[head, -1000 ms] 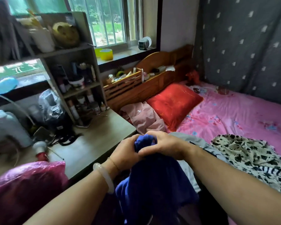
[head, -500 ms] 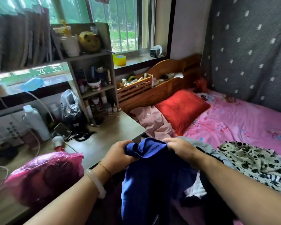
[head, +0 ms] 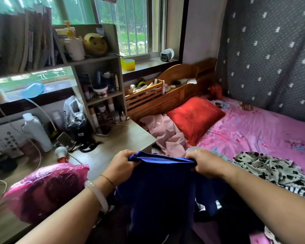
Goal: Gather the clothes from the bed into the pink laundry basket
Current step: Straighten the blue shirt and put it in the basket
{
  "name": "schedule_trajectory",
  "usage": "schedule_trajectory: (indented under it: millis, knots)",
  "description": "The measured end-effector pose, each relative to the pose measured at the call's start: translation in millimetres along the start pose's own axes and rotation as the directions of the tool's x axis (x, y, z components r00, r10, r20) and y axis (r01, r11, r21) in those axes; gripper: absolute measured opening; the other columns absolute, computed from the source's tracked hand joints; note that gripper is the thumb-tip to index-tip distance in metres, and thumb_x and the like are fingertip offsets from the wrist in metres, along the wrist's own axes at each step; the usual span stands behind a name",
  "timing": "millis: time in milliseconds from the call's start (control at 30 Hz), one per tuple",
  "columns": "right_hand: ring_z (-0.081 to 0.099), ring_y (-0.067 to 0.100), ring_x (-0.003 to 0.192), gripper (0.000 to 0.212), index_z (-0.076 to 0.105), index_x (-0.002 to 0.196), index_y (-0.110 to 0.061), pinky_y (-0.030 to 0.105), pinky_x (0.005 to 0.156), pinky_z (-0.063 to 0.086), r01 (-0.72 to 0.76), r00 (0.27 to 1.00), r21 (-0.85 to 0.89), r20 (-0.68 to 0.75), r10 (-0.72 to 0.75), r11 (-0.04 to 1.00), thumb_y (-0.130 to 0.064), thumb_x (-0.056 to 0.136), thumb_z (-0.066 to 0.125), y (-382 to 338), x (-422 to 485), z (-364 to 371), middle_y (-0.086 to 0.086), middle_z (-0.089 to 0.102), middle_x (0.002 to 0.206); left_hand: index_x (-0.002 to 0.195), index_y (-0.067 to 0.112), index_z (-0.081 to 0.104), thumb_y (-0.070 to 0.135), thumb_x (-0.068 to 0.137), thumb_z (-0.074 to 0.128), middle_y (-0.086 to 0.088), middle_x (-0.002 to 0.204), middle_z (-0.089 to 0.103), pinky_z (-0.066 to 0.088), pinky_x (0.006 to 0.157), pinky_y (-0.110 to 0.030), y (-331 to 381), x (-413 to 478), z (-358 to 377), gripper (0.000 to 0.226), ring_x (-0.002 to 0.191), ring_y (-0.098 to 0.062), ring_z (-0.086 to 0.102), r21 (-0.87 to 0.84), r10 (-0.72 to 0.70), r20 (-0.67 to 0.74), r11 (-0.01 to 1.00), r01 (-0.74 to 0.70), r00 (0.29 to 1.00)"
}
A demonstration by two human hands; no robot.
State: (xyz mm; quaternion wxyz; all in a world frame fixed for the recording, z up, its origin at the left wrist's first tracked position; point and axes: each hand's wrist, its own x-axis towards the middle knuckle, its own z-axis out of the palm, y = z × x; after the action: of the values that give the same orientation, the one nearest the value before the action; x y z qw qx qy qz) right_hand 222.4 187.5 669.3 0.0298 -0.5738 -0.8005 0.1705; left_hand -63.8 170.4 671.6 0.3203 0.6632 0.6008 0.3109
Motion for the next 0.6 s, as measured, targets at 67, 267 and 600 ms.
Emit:
schedule_trajectory:
  millis: [67, 267, 600]
  knots:
    - [0.064, 0.018, 0.089, 0.025, 0.057, 0.085, -0.029, 0.036, 0.077, 0.053, -0.025, 1.0, -0.085, -0.013, 0.024, 0.996, -0.011, 0.07, 0.049, 10.0, -1.2, 0.3, -0.008, 0.064, 0.089, 0.087, 0.019, 0.074, 0.009, 0.086, 0.068, -0.006, 0.085, 0.071, 0.051, 0.082, -0.04, 0.9, -1.8, 2.6, 0.012, 0.079, -0.018, 0.061, -0.053, -0.023, 0.024, 0.998, 0.025, 0.999]
    - [0.058, 0.022, 0.084, 0.037, 0.064, 0.079, -0.026, 0.025, 0.069, 0.039, -0.215, 0.973, 0.015, -0.087, 0.216, 0.976, 0.003, 0.072, 0.042, 8.2, -14.9, -20.0, 0.002, 0.064, 0.086, 0.066, 0.017, 0.054, 0.021, 0.068, 0.084, 0.007, 0.059, 0.053, 0.038, 0.049, -0.015, 11.9, -2.7, 7.4, 0.031, 0.055, -0.009, 0.046, 0.008, -0.07, 0.067, 0.998, 0.07, 0.995]
    - [0.049, 0.025, 0.059, 0.021, 0.051, 0.073, -0.008, 0.031, 0.056, 0.042, -0.431, 0.839, 0.899, 0.365, 0.403, 0.084, 0.002, 0.084, 0.036, -25.4, 1.8, -0.8, 0.014, 0.051, 0.07, 0.066, 0.007, 0.055, 0.027, 0.089, 0.065, -0.01, 0.061, 0.054, 0.04, 0.048, -0.024, 36.8, 5.2, 45.0, 0.032, 0.044, -0.019, 0.047, -0.488, -0.54, 0.001, 0.734, 0.471, 0.842]
